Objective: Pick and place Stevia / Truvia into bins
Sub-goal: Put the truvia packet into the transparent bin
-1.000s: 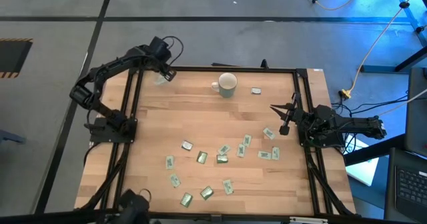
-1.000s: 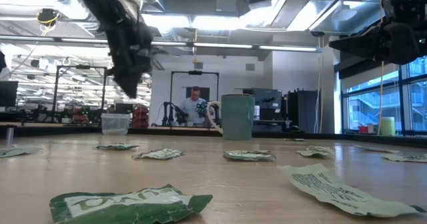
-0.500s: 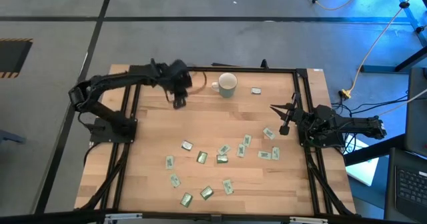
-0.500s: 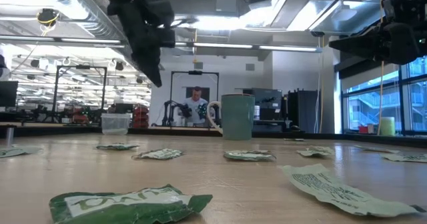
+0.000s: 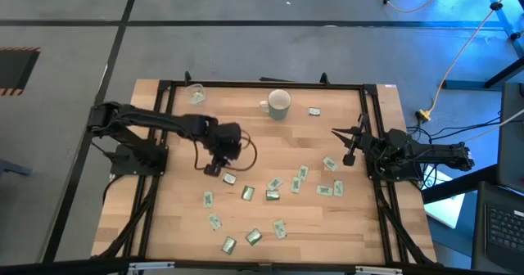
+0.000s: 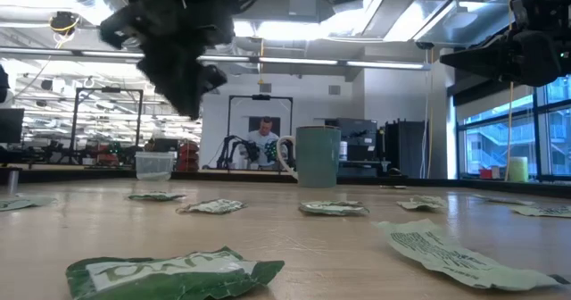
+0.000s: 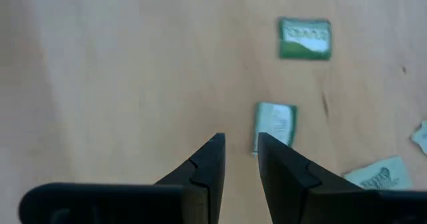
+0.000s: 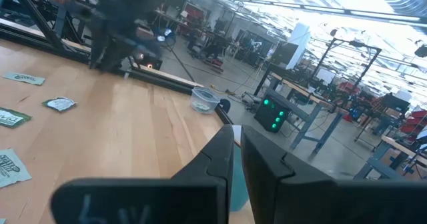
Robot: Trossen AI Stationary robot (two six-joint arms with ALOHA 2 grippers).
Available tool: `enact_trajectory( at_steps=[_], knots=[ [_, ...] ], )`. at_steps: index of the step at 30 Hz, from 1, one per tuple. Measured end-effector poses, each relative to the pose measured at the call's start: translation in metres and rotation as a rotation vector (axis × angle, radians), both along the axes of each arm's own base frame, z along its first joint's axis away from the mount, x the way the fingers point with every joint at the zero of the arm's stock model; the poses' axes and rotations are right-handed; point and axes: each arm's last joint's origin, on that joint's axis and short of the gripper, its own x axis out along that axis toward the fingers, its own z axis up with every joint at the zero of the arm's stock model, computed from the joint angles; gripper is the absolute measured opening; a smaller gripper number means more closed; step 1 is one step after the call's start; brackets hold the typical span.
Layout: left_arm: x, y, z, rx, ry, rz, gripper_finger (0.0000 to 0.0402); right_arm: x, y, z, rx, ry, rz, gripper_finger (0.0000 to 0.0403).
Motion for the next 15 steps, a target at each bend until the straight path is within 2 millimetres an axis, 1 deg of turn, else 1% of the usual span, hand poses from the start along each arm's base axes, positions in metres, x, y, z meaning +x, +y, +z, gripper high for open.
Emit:
enact_trajectory(
  at_steps=[4,6,10,15],
  knots=[
    [0.004,-0.016,-0.014,0.003,0.019,-0.043,0.0084,0.0,0.0,0.0,0.003,-0.002,0.0,0.0035],
    [0.007,-0.023,-0.021,0.052,0.042,-0.043,0.0084,0.0,0.0,0.0,0.003,-0.001,0.001,0.0035],
    [0.011,-0.03,-0.033,0.159,0.087,-0.02,0.0084,0.0,0.0,0.0,0.003,-0.001,0.0,0.0035],
    [0.015,-0.034,-0.047,0.145,0.136,-0.021,0.0084,0.0,0.0,0.0,0.003,-0.001,0.0,0.0035]
  ],
)
